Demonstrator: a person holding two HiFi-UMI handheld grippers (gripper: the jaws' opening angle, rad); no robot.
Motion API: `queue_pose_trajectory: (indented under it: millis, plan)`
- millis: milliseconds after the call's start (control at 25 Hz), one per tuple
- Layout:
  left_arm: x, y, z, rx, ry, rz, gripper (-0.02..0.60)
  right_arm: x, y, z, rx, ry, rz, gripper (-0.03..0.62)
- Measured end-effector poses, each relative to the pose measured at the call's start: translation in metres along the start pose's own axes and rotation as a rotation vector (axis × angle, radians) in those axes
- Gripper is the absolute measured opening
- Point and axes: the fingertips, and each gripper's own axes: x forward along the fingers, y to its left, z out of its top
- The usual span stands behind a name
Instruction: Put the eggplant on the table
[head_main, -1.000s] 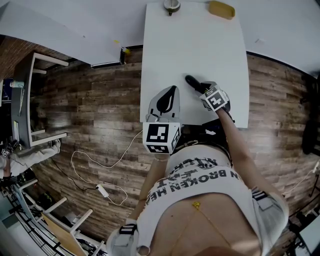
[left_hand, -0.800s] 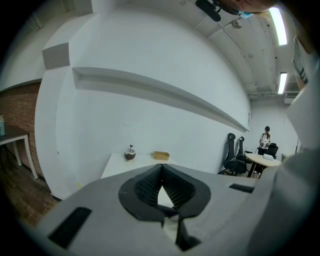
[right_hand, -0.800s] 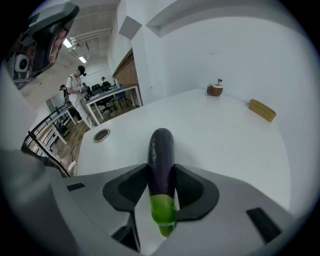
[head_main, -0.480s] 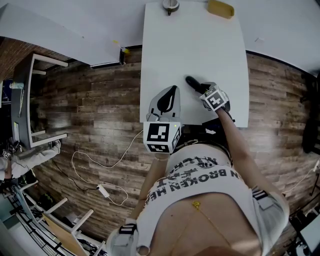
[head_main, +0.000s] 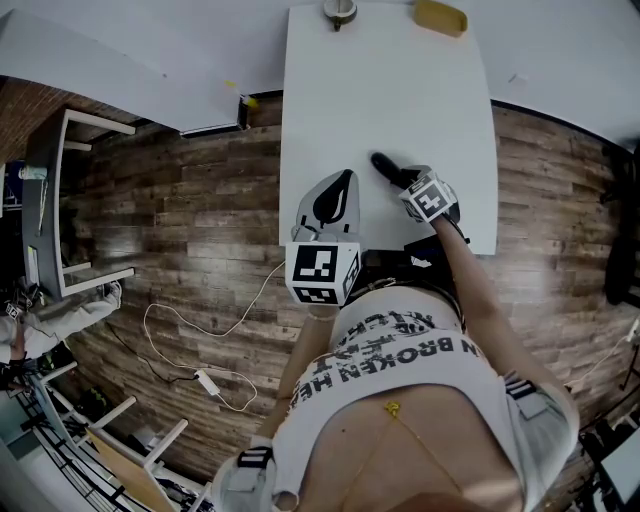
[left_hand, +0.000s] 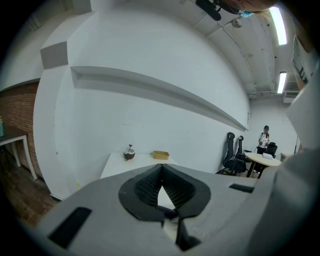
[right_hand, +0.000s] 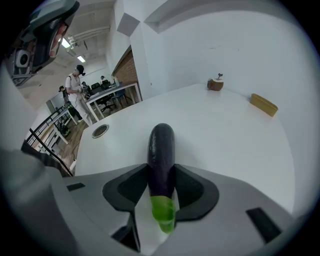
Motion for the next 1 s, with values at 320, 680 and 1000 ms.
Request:
queue_pose_trajectory:
  millis: [320, 680, 1000]
  plan:
    - [-0.0024, -0.0022, -0.0021, 0.002, -0.002, -0.007, -0.002, -0.001, 0.004, -0.0026, -0.001, -0.002, 0.002, 0.167]
    - [0.0008, 0.001, -0.0008, 0.0, 0.002, -0.005, -0.002, 0.0015, 0.0018, -0.0019, 0.001, 0.01, 0.01, 0.167]
    - [-0.0015, 0.0011, -0.0031, -0.001, -0.003, -0.004, -0.002, 0.0021, 0.0044, -0.0031, -0.006, 0.019, 0.011, 0.17]
